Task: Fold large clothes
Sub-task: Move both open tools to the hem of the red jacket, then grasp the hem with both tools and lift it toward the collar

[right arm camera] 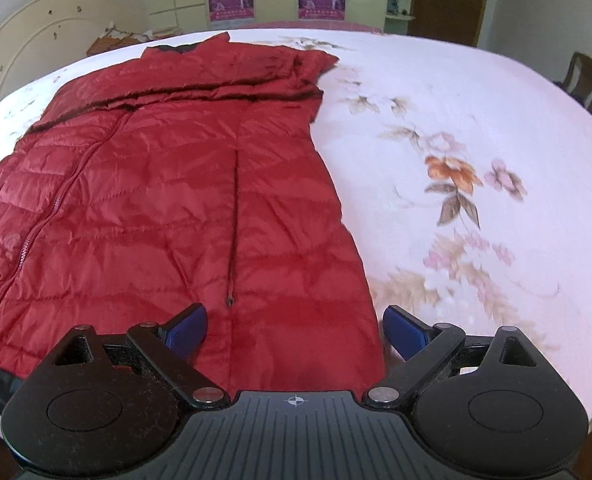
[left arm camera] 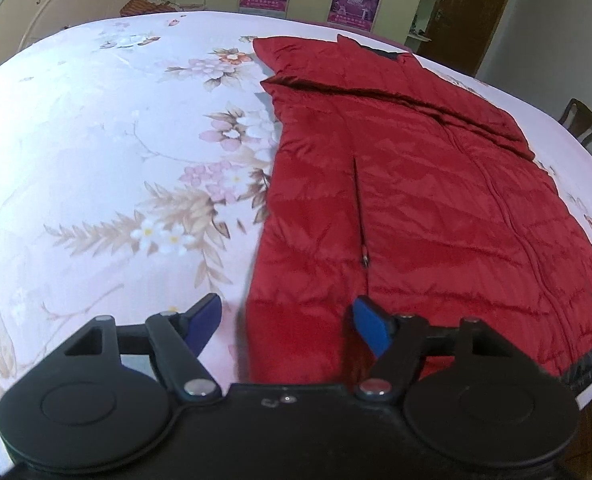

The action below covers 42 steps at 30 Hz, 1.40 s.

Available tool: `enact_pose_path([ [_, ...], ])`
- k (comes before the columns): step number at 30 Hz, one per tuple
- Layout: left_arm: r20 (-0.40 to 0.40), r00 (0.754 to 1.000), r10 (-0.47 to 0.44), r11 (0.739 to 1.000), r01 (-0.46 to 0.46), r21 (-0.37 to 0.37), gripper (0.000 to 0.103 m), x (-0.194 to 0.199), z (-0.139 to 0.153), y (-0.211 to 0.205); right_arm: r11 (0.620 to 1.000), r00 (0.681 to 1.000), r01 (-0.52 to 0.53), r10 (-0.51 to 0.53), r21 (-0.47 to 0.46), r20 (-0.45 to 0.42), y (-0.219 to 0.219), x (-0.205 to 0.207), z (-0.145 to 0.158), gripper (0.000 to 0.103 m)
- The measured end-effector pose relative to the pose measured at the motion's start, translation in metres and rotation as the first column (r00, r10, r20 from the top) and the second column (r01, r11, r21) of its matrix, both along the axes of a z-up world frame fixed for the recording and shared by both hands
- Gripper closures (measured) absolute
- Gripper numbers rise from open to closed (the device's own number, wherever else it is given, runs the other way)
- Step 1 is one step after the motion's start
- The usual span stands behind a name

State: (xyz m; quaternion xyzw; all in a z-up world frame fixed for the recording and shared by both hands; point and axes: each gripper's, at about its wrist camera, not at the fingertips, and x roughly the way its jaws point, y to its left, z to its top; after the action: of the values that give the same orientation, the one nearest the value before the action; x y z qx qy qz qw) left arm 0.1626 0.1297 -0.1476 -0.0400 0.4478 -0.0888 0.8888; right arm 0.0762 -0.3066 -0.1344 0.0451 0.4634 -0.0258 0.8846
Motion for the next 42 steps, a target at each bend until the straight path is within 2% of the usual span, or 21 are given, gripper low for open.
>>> enact_pose_path([
  [7, -0.010, 1.000, -0.016, 1.000, 0.016, -0.014, 0.033, -0.011, 0.000, -0.001, 0.998, 1.000, 0.011, -0.011, 0.062, -0.013, -0.001, -0.009, -0.001, 0.010],
  [8, -0.011, 1.000, -0.019, 1.000, 0.019, -0.018, 0.033, -0.013, 0.000, -0.001, 0.998, 1.000, 0.013, -0.012, 0.068, -0.011, -0.001, -0.010, -0.001, 0.015],
  [9, -0.011, 1.000, -0.028, 0.999, 0.028, -0.027, 0.034, -0.015, 0.001, -0.002, 0.997, 1.000, 0.010, -0.010, 0.080, -0.009, -0.001, -0.011, -0.001, 0.025],
  [11, -0.009, 0.999, -0.044, 0.998, 0.044, -0.039, 0.042, -0.017, 0.001, -0.003, 0.996, 1.000, 0.011, -0.010, 0.090, -0.005, 0.000, -0.013, 0.001, 0.033],
  [13, -0.012, 0.999, -0.051, 0.996, 0.050, -0.068, 0.055, -0.018, 0.001, -0.003, 0.994, 1.000, 0.013, -0.013, 0.111, -0.003, -0.001, -0.014, 0.002, 0.044],
  [15, -0.018, 0.998, -0.057, 0.994, 0.055, -0.094, 0.064, -0.018, 0.001, -0.003, 0.990, 1.000, 0.018, -0.018, 0.138, -0.007, -0.001, -0.014, 0.003, 0.059],
  [16, -0.021, 0.998, -0.060, 0.992, 0.057, -0.112, 0.075, -0.018, 0.001, -0.003, 0.988, 1.000, 0.019, -0.017, 0.151, -0.009, -0.001, -0.014, 0.004, 0.066],
  [17, -0.028, 0.997, -0.067, 0.989, 0.062, -0.134, 0.080, -0.017, 0.001, -0.003, 0.986, 1.000, 0.014, -0.012, 0.167, -0.011, -0.001, -0.013, 0.005, 0.078],
  [19, -0.035, 0.997, -0.076, 0.986, 0.070, -0.151, 0.088, -0.016, 0.001, -0.005, 0.985, 1.000, 0.005, -0.002, 0.173, -0.016, 0.002, -0.012, 0.006, 0.083],
  [21, -0.030, 0.997, -0.078, 0.983, 0.072, -0.168, 0.091, -0.016, 0.002, -0.006, 0.985, 1.000, -0.004, 0.006, 0.170, -0.014, 0.004, -0.011, 0.008, 0.091],
  [26, 0.002, 0.998, -0.063, 0.973, 0.062, -0.223, 0.094, -0.013, 0.016, -0.002, 0.982, 0.999, -0.026, 0.020, 0.187, 0.035, 0.006, -0.010, 0.024, 0.094],
  [33, 0.104, 0.994, -0.047, 0.958, 0.074, -0.278, 0.094, 0.004, 0.051, -0.004, 0.984, 0.989, -0.052, 0.026, 0.173, 0.148, 0.008, 0.007, 0.059, 0.095],
  [42, 0.236, 0.972, 0.013, 0.950, 0.061, -0.305, 0.094, 0.060, 0.088, -0.018, 0.988, 0.963, -0.053, 0.012, 0.143, 0.271, -0.001, 0.064, 0.088, 0.095],
])
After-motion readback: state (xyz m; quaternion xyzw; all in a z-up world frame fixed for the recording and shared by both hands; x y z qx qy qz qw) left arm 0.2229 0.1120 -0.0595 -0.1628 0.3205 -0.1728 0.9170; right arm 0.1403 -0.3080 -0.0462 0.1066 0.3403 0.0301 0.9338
